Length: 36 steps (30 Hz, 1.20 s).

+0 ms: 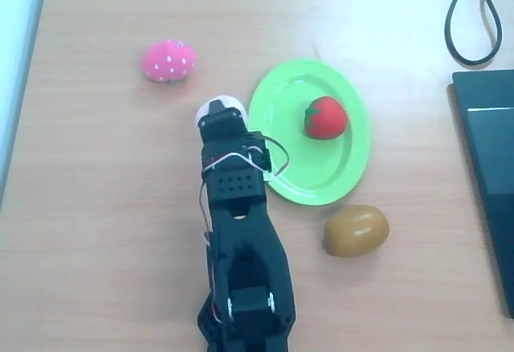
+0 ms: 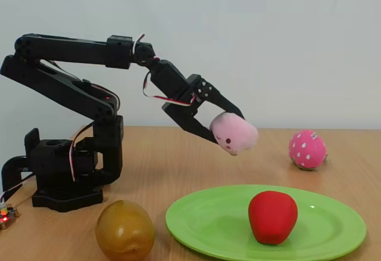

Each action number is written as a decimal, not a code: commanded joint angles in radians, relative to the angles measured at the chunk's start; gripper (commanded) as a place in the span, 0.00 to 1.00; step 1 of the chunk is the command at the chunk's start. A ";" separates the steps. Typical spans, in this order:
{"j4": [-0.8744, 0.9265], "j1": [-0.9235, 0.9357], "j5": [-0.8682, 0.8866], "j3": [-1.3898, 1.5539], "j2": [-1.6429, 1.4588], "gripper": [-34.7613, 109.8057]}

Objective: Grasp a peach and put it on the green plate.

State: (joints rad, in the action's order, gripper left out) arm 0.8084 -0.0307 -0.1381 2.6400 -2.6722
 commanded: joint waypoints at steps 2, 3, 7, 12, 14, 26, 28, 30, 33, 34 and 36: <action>0.002 0.072 0.103 -0.037 -0.014 0.35; 0.005 0.086 0.124 -0.037 -0.011 0.35; 0.005 0.152 0.218 -0.035 0.021 0.36; 0.005 0.224 0.314 -0.038 0.094 0.38; 0.005 0.249 0.337 -0.044 0.124 0.38; 0.000 0.383 0.377 -0.074 0.270 0.38; -0.002 0.400 0.379 -0.074 0.296 0.38; -0.011 0.416 0.387 -0.071 0.318 0.38; -0.035 0.436 0.385 -0.061 0.348 0.38; -0.043 0.440 0.383 -0.060 0.360 0.39; -0.055 0.446 0.382 -0.058 0.379 0.39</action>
State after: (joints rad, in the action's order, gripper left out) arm 0.7655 0.4004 0.2301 2.6001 -2.2964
